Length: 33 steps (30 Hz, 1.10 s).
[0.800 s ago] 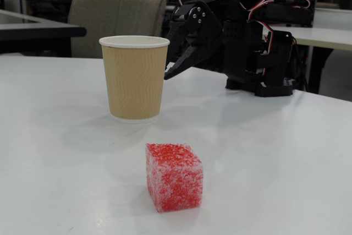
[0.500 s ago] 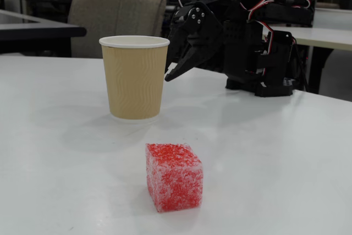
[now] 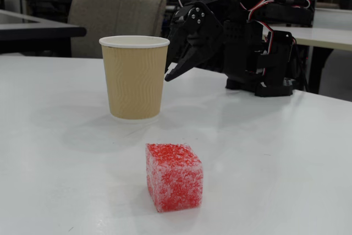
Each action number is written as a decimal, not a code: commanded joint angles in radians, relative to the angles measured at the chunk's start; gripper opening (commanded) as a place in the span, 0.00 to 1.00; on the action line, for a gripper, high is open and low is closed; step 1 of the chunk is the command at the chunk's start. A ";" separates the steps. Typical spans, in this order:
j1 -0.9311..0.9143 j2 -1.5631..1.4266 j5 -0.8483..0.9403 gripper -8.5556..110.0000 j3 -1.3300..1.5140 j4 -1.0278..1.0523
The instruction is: Grasp a red cube and put it in the cup.
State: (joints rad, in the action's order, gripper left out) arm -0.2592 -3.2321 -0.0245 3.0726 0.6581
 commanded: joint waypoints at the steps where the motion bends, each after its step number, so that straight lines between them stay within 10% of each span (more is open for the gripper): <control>1: 0.129 -0.017 -0.003 0.07 0.074 -0.014; 18: 0.462 -0.014 0.098 0.08 0.074 -0.029; 28: 0.607 0.176 1.029 0.07 0.074 -0.268; 33: 0.588 0.324 1.117 0.07 -0.009 -0.402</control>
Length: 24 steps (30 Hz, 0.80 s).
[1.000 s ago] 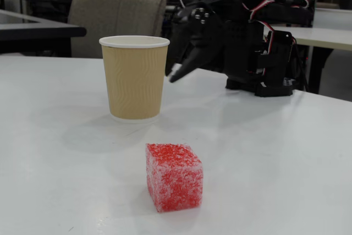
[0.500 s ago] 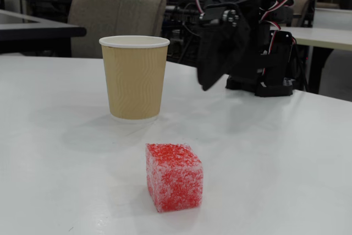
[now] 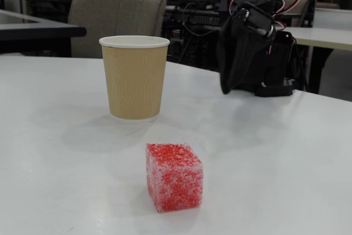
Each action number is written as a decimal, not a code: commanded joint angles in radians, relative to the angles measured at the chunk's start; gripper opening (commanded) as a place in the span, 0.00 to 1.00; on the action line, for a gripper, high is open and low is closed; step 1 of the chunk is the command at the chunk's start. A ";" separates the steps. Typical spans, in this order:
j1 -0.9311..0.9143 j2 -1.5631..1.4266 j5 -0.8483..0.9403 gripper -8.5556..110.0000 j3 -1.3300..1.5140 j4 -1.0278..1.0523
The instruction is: Grasp a red cube and put it in the cup.
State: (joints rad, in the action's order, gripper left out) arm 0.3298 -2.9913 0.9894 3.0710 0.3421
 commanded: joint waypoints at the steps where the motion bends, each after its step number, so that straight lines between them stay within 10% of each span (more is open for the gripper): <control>1: -0.003 0.115 0.106 0.07 -0.038 -0.087; 24: -0.087 0.856 0.627 0.07 -0.646 -0.267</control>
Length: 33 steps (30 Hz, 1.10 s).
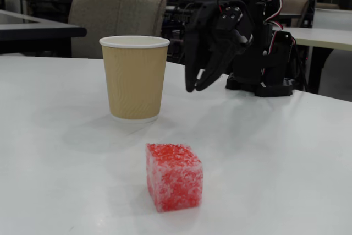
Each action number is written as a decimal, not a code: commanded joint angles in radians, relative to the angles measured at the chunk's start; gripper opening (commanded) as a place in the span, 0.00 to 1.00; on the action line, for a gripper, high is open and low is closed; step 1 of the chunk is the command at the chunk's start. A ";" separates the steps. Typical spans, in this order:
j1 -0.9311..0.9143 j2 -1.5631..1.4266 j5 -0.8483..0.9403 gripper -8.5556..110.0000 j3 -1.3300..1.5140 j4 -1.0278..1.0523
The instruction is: Grasp a red cube and put it in the cup.
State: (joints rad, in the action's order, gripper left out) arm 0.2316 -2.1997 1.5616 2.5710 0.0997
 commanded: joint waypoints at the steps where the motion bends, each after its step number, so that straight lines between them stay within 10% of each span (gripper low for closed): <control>1: 0.026 0.084 0.064 0.07 -0.163 -0.034; 19: 0.282 0.301 0.324 0.11 -0.336 -0.169; 33: 0.098 0.393 0.331 0.23 -0.365 -0.160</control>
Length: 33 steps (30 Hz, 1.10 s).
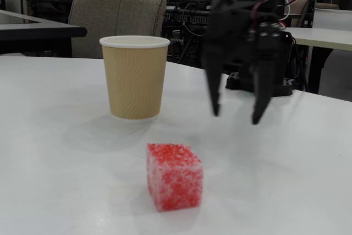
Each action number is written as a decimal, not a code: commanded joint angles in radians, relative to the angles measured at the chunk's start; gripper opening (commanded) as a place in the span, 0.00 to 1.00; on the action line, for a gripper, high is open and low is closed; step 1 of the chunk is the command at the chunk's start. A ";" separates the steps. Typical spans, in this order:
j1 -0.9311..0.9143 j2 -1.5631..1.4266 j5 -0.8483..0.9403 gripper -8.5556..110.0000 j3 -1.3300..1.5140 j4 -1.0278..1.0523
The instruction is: Grasp a red cube and put it in the cup.
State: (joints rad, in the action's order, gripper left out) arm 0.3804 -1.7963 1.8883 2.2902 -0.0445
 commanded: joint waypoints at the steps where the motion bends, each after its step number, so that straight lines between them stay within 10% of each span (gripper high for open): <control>1: -0.067 -0.011 0.005 0.23 -0.087 -0.015; 33: -0.167 0.446 0.040 0.28 -0.499 -0.094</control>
State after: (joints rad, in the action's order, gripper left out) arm 0.2194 -1.3376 1.9159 1.8776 -0.1166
